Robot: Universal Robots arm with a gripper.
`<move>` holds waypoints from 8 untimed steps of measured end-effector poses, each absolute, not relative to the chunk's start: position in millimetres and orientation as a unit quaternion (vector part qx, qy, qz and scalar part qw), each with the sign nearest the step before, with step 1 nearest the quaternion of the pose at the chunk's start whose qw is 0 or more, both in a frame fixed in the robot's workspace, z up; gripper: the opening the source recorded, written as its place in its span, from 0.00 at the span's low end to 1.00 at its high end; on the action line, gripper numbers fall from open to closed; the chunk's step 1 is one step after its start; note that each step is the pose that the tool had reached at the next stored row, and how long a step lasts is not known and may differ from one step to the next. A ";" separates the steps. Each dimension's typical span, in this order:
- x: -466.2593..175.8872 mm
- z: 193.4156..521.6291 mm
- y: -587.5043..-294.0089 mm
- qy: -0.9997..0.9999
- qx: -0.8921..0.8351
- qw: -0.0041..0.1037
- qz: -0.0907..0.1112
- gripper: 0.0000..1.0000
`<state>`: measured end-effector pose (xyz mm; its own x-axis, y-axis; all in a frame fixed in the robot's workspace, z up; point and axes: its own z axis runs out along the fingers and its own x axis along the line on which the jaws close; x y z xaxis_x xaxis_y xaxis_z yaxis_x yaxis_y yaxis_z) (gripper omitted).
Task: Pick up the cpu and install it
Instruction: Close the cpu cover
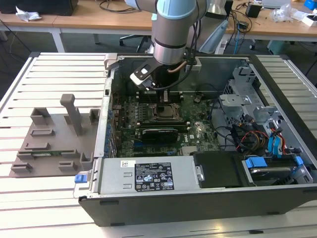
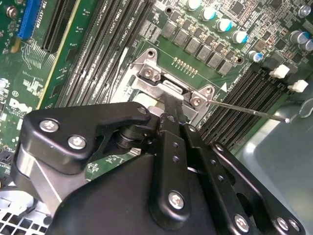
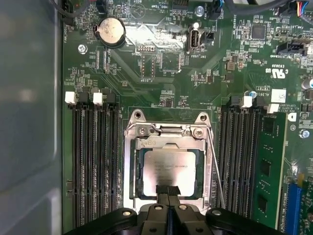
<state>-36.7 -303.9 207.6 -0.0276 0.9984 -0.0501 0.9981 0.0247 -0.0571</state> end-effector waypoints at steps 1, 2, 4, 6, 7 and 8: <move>-37.0 207.3 -303.9 -0.716 -0.697 0.002 0.038 0.11; -37.2 207.1 -303.9 -0.716 -0.697 0.002 0.038 0.11; -38.8 206.4 -303.9 -0.716 -0.697 0.002 0.038 0.11; -39.9 205.9 -303.8 -0.716 -0.697 0.002 0.038 0.11; -40.2 205.7 -303.8 -0.716 -0.697 0.002 0.038 0.11; -40.4 205.4 -303.8 -0.716 -0.697 0.002 0.038 0.11</move>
<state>-40.4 -303.8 205.4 -0.0277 0.9984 -0.0498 0.9981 0.0248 -0.0569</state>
